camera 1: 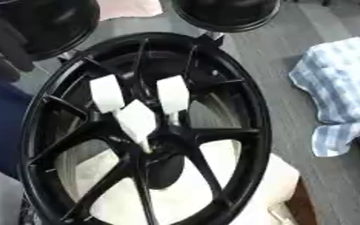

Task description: Pull the pin out of the wheel hub.

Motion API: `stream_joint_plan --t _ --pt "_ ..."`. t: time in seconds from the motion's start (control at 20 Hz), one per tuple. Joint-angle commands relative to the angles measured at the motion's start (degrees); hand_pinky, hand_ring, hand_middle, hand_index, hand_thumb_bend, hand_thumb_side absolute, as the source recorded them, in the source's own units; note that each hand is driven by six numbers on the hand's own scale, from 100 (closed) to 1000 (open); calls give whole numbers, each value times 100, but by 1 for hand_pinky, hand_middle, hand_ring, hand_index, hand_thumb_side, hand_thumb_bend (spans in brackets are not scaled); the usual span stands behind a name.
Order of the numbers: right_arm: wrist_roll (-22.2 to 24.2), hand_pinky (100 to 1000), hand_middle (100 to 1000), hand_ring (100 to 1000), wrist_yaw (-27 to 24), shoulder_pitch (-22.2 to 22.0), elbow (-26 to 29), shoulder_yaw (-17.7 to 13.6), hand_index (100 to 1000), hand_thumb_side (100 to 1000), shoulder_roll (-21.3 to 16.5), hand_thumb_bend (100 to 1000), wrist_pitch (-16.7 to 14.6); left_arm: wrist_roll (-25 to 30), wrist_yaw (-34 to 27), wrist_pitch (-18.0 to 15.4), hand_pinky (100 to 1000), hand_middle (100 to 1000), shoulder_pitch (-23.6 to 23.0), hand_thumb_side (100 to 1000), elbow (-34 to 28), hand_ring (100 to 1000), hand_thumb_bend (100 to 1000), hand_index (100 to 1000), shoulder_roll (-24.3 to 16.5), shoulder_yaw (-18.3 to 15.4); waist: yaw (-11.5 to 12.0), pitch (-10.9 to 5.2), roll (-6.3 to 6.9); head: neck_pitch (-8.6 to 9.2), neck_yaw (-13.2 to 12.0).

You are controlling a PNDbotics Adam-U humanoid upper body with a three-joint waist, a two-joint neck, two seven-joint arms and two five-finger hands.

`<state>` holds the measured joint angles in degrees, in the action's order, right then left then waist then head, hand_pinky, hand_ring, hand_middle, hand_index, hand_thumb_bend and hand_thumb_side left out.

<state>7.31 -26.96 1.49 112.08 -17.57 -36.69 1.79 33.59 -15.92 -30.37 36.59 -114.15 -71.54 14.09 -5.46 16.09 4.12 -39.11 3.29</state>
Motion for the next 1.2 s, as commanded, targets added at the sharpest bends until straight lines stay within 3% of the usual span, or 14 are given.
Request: stream_joint_plan --t 0.05,0.3,0.75,1.2 --pt "27 848 647 698 -42 67 28 -15 563 378 -217 156 -2 421 -104 -4 854 752 205 568 -44 752 100 827 -9 44 -18 -85 -8 87 -16" --pt "86 848 647 698 -90 171 0 31 562 380 -238 155 41 540 -67 735 855 755 481 614 -44 748 100 843 284 269 -87 -96 32 98 -81" --pt "193 850 647 698 -124 328 -83 87 562 387 -219 151 140 0 919 2224 891 792 658 634 -44 789 100 882 693 651 -185 -62 85 72 -172" --pt "263 850 647 698 -156 438 -117 127 562 389 -225 149 188 -567 1550 3198 893 800 645 669 -44 795 100 884 915 753 -232 -46 114 88 -231"
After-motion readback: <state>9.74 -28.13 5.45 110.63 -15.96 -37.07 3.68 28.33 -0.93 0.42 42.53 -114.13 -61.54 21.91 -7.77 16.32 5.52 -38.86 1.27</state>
